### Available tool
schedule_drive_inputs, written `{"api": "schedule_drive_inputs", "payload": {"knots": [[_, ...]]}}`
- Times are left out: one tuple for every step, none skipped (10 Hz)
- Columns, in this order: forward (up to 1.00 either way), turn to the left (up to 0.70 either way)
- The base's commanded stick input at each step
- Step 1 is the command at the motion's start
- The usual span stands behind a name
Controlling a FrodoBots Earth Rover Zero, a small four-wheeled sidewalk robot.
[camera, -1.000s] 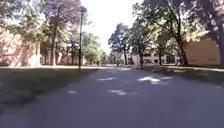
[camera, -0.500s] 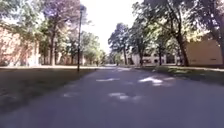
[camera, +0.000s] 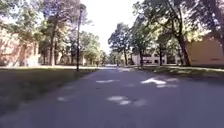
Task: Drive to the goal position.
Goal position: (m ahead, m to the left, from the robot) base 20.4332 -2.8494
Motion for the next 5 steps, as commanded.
{"api": "schedule_drive_inputs", "payload": {"knots": [[0.45, 0.00], [0.45, 0.00], [0.45, 0.00], [0.45, 0.00], [0.45, 0.00]]}}
